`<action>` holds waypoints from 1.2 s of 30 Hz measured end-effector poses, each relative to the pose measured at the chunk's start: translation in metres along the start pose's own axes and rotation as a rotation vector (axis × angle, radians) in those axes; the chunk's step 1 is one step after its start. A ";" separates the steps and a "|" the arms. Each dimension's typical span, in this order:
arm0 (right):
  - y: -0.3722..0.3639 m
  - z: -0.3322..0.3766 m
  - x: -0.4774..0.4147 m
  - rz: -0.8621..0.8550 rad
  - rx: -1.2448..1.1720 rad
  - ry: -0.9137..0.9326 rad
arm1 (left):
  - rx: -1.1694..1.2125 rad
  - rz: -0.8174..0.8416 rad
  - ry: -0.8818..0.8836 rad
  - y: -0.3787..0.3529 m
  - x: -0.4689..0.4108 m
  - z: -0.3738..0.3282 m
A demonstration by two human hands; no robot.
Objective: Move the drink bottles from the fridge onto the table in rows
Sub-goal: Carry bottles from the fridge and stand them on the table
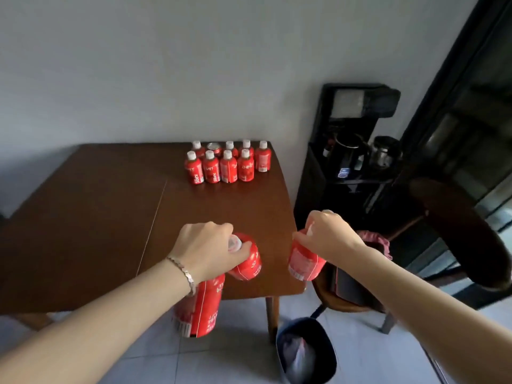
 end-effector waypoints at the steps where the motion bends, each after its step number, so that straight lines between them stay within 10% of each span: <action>1: -0.005 0.004 -0.022 0.002 -0.016 0.000 | 0.004 0.010 0.023 -0.004 -0.013 0.012; 16: -0.091 0.018 -0.273 -0.028 -0.261 -0.364 | 0.054 0.082 -0.090 -0.092 -0.235 0.155; 36: -0.148 0.003 -0.473 0.007 -0.463 -0.510 | 0.143 0.089 -0.193 -0.170 -0.359 0.174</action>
Point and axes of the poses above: each hand's wrist, its own x-axis away from the middle knuckle, its own y-axis out of the back of the hand, z = x × y, the point moved 3 cm from there along -x, towards the middle knuckle, and after that the axes turned 2 degrees about -y, right-handed, at the moved point
